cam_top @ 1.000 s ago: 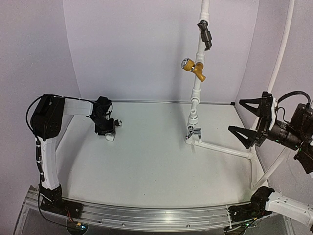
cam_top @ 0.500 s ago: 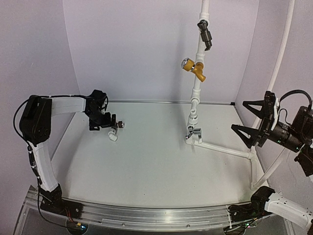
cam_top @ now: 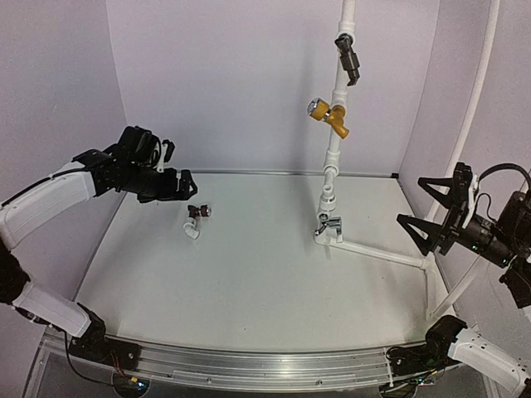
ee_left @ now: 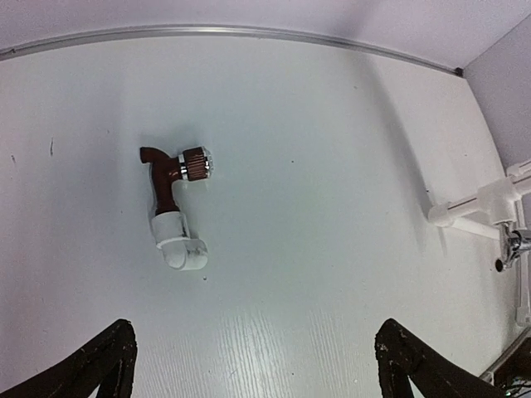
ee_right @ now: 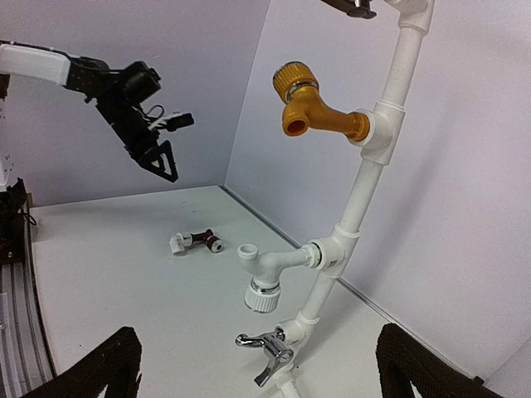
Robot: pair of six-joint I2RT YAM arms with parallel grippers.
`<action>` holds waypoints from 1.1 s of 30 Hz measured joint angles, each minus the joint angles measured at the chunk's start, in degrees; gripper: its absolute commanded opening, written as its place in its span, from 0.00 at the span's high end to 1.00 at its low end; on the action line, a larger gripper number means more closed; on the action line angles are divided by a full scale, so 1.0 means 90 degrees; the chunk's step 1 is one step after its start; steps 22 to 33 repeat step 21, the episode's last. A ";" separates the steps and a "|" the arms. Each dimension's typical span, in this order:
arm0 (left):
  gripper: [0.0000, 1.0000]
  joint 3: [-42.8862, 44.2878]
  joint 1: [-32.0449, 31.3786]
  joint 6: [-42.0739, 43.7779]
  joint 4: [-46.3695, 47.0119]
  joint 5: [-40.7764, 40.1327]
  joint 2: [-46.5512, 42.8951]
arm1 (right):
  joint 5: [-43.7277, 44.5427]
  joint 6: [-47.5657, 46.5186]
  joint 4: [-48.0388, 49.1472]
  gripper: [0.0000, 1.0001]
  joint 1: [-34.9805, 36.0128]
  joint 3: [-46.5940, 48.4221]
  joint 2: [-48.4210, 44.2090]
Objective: Install the water faucets
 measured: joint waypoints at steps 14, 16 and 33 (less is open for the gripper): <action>0.00 -0.2309 -0.0089 -0.0508 -0.0470 -0.0115 -0.3131 | 0.0605 0.0029 0.0650 0.05 0.0000 -0.0834 0.0548; 0.00 -0.2392 -0.0089 -0.0583 -0.0540 -0.0152 -0.3272 | 0.0639 0.0032 0.0798 0.05 0.0000 -0.0924 0.0682; 0.00 -0.2407 -0.0099 -0.0662 -0.0593 -0.0239 -0.3447 | 0.0688 0.0048 0.1144 0.05 0.0000 -0.1107 0.0942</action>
